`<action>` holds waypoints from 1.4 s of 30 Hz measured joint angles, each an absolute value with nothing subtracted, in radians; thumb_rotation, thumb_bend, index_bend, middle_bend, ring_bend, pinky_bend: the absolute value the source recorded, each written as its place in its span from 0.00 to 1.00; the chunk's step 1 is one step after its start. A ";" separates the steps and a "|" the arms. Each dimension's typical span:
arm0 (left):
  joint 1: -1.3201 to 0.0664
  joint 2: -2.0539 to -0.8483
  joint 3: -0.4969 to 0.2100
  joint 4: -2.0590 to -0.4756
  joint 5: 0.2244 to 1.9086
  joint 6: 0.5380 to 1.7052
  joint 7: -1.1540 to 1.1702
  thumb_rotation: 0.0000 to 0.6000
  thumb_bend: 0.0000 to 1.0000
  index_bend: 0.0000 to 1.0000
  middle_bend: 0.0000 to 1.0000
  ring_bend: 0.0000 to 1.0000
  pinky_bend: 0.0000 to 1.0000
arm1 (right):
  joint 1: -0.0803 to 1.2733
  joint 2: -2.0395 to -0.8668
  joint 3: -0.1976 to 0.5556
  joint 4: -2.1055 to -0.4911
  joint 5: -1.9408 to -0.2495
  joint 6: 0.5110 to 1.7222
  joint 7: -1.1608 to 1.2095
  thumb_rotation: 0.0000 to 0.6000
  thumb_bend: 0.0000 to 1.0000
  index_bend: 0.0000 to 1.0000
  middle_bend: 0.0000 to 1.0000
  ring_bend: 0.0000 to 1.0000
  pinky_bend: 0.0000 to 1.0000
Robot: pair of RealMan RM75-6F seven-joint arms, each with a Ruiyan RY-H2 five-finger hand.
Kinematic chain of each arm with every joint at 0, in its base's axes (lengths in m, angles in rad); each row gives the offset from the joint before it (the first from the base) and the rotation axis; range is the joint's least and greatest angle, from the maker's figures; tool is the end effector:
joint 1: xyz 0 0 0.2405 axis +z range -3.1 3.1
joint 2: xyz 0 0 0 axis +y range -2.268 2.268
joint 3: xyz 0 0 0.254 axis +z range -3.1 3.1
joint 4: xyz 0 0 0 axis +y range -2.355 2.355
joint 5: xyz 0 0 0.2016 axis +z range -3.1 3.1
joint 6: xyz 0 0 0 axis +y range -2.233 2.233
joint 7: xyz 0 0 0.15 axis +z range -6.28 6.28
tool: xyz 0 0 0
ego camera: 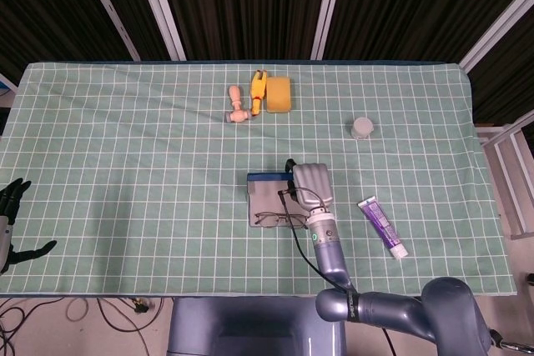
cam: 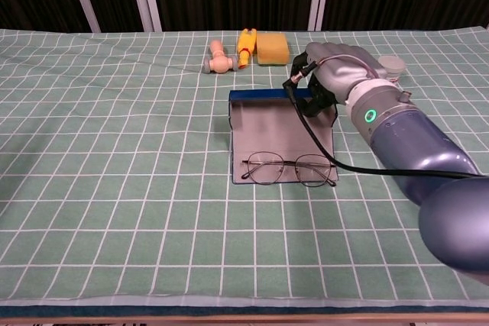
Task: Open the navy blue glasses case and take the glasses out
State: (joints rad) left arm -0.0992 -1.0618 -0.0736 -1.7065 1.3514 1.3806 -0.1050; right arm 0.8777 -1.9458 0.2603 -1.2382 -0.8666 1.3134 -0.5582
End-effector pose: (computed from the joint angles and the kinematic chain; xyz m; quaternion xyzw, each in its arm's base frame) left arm -0.3125 0.1923 0.1716 -0.5357 -0.4807 -0.3891 0.5750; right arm -0.0917 -0.3565 -0.0635 0.6348 -0.3855 0.4128 0.5272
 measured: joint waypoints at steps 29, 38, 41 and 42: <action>-0.100 -1.064 -0.072 -1.709 1.354 1.382 -0.092 1.00 0.00 0.00 0.00 0.00 0.00 | 0.996 -2.024 0.450 -0.965 -0.824 1.151 -0.662 1.00 0.36 0.00 0.84 0.93 0.91; -0.094 -1.069 -0.066 -1.700 1.377 1.404 -0.066 1.00 0.00 0.00 0.00 0.00 0.00 | 0.868 -1.884 0.399 -1.238 -0.862 1.261 -0.682 1.00 0.36 0.00 0.65 0.79 0.76; -0.093 -1.072 -0.064 -1.695 1.383 1.410 -0.055 1.00 0.00 0.00 0.00 0.00 0.00 | 0.795 -1.799 0.358 -1.375 -0.884 1.310 -0.684 1.00 0.36 0.00 0.54 0.68 0.62; -0.093 -1.073 -0.064 -1.693 1.385 1.412 -0.053 1.00 0.00 0.00 0.00 0.00 0.00 | 0.771 -1.769 0.343 -1.419 -0.892 1.325 -0.683 1.00 0.36 0.00 0.49 0.62 0.56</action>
State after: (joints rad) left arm -0.0930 -1.0727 -0.0637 -1.6930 1.3852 1.4121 -0.0526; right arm 0.7714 -1.7688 0.3434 -1.4191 -0.8923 1.3253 -0.6829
